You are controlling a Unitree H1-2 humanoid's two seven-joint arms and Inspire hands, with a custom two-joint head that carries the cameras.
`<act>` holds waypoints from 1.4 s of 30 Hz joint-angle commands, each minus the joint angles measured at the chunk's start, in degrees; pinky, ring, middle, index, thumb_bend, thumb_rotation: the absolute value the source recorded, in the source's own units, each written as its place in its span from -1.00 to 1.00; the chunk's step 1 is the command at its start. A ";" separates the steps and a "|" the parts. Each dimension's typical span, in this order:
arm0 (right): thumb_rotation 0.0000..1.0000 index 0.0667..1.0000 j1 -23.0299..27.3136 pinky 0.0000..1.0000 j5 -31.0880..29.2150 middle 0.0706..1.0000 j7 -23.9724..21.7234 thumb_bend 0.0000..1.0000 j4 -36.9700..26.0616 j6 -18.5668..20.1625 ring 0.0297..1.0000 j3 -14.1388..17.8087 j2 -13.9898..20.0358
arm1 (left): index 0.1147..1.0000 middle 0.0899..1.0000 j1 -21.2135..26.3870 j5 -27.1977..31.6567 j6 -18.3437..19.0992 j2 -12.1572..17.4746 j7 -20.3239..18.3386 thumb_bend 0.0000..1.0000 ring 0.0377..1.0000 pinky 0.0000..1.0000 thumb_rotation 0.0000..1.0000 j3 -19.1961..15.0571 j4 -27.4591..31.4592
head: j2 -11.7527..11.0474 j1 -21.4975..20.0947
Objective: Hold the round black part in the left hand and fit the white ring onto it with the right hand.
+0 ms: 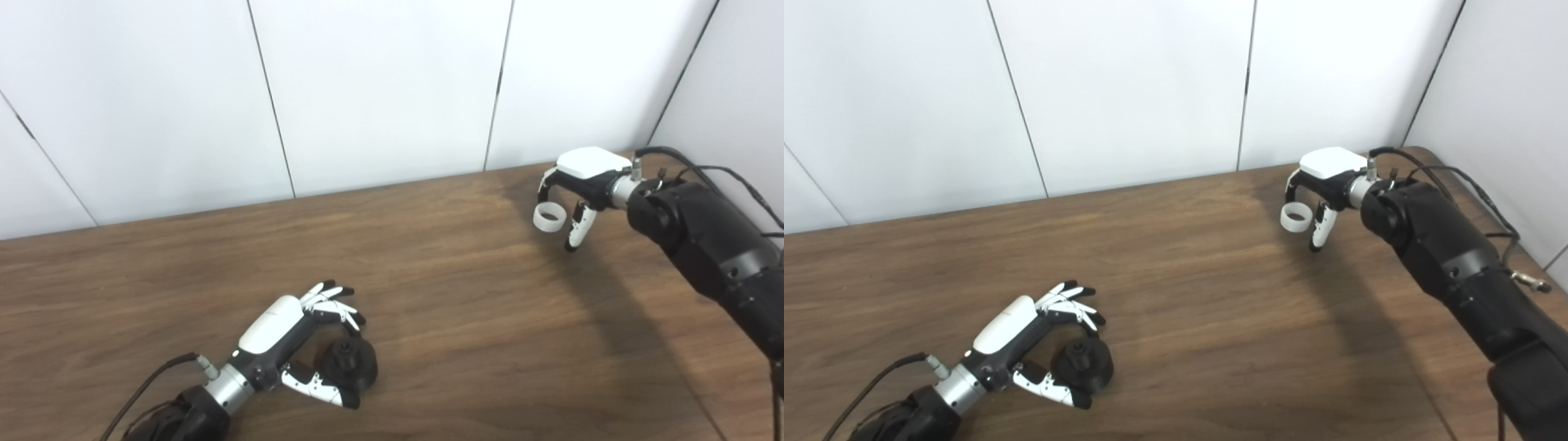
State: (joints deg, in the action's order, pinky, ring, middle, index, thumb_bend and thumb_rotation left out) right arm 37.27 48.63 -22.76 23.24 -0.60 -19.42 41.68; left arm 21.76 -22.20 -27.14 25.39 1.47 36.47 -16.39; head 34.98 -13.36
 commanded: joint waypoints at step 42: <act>-0.73 -0.11 4.18 0.82 1.40 0.55 6.67 0.05 4.15 -2.19 0.85 -1.48 -0.99 | -0.17 0.33 -2.75 -2.53 0.23 0.35 -4.27 0.05 0.82 1.00 -0.89 -3.18 2.65 | 0.93 0.69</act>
State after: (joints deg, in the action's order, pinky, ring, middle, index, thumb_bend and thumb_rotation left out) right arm 38.89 49.54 -18.07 27.10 -2.71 -21.03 40.36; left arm 19.42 -23.25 -27.20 25.03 -0.85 32.96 -14.46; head 35.86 -12.74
